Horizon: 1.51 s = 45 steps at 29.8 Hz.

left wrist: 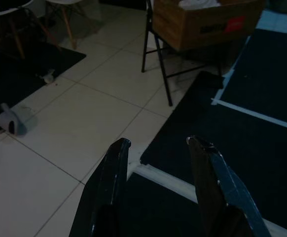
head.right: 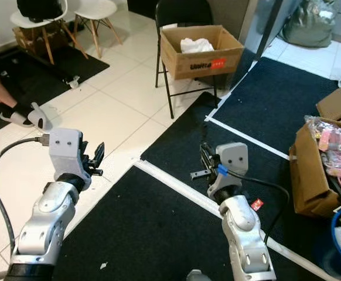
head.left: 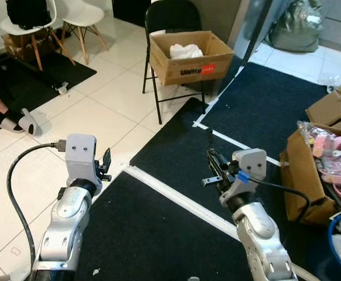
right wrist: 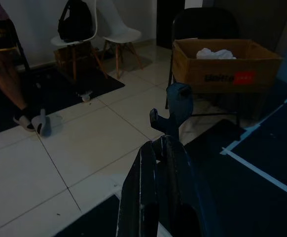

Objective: Picking trash to rubbish bin

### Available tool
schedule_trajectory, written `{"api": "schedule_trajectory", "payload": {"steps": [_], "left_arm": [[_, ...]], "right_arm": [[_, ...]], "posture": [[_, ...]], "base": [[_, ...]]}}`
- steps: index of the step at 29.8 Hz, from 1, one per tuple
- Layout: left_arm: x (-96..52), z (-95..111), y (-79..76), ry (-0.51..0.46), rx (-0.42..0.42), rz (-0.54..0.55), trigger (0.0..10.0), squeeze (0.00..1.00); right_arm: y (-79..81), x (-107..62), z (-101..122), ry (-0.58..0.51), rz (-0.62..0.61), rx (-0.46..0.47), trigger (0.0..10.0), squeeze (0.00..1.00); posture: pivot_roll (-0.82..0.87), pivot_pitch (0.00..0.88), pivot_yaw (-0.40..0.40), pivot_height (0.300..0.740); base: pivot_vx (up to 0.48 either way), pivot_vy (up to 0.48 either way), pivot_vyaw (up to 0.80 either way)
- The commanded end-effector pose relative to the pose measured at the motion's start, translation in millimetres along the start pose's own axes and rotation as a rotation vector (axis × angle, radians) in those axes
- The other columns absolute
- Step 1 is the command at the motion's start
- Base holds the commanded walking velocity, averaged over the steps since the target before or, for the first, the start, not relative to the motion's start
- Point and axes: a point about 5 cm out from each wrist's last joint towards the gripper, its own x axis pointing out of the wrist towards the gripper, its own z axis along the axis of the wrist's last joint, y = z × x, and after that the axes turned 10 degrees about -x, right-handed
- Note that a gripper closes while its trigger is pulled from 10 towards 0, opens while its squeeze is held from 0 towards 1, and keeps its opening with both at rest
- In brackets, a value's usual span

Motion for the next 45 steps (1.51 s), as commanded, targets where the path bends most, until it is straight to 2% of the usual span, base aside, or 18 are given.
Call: {"api": "schedule_trajectory", "payload": {"steps": [1, 40, 45], "left_arm": [[-1.4, -0.8, -2.3, -0.001, 0.006, -0.011, 10.0, 0.0], [-2.0, -0.6, -3.2, -0.008, 0.002, -0.015, 10.0, 0.0], [-2.4, -0.8, -3.1, -0.009, 0.003, -0.015, 10.0, 0.0]], "right_arm": [[-4.0, -3.0, -0.2, 0.007, -0.011, 0.0, 10.0, 0.0], [-3.5, -1.8, -1.6, 0.017, -0.001, 0.004, 10.0, 0.0], [-3.3, -1.7, -1.7, 0.016, 0.002, 0.002, 10.0, 0.0]], "posture": [[-0.01, 0.157, 0.003, 0.74], [-0.01, 0.144, -0.008, 0.74], [-0.01, 0.138, -0.01, 0.74]], "base": [[0.27, 0.0, 0.0], [0.263, 0.0, -0.03], [0.263, 0.0, -0.46]]}}
